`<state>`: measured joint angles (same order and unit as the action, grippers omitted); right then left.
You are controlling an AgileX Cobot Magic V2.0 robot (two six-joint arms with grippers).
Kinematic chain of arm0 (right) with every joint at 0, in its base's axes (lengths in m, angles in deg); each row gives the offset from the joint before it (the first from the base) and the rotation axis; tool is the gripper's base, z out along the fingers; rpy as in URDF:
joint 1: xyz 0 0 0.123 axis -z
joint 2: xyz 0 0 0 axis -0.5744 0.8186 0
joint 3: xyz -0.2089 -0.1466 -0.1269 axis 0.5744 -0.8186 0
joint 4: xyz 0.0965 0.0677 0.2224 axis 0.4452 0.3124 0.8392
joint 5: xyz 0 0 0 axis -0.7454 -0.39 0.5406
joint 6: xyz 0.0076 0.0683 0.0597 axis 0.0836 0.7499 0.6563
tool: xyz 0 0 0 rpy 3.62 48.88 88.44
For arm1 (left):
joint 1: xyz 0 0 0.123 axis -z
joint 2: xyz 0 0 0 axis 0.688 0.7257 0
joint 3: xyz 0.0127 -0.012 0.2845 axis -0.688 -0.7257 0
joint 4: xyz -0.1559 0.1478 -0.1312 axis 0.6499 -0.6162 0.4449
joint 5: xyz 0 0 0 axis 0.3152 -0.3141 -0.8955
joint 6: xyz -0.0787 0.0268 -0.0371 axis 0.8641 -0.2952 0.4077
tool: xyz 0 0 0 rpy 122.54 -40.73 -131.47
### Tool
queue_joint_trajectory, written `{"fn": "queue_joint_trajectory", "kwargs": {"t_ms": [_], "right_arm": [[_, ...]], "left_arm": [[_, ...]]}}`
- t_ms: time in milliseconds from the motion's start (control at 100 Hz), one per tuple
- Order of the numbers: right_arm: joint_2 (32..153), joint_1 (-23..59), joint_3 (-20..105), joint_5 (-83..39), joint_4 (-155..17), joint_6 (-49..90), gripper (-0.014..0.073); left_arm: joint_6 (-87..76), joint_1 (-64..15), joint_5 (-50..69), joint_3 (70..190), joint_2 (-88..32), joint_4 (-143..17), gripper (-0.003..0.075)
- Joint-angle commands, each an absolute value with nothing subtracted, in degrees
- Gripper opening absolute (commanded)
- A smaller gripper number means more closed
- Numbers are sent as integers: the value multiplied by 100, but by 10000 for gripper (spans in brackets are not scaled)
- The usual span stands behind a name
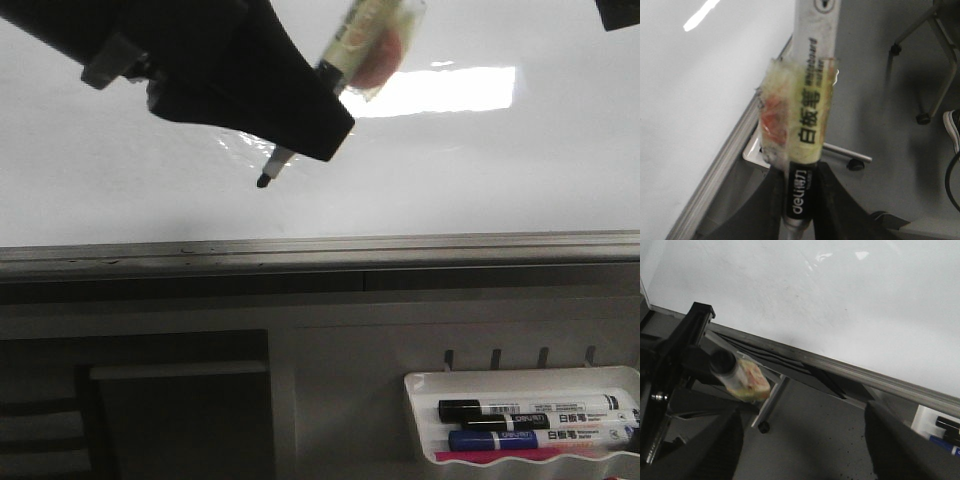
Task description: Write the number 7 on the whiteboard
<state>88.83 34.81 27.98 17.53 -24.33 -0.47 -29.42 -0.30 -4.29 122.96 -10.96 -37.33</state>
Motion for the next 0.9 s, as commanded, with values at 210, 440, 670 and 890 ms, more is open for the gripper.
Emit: {"fn": "queue_joint_trajectory", "kwargs": {"t_ms": [210,440,670,890], "right_arm": [[9704,3467,3804,2938,-2049,-402,449],[10222,2868,4207,3114,-2188,-435,449],[10657,2336,4467,3139,-2529,-435,446],[10866,2209,4466,3138,-2529,-481,241]], "left_arm": [[-2474,238,-340,12471,-1254,-4388,-20],[-2474,238,-340,12471,-1254,-4612,-20],[-2474,238,-342,12471,-1254,-4792,-20],[-2474,238,-218,12471,-1254,-4848,-20]]}}
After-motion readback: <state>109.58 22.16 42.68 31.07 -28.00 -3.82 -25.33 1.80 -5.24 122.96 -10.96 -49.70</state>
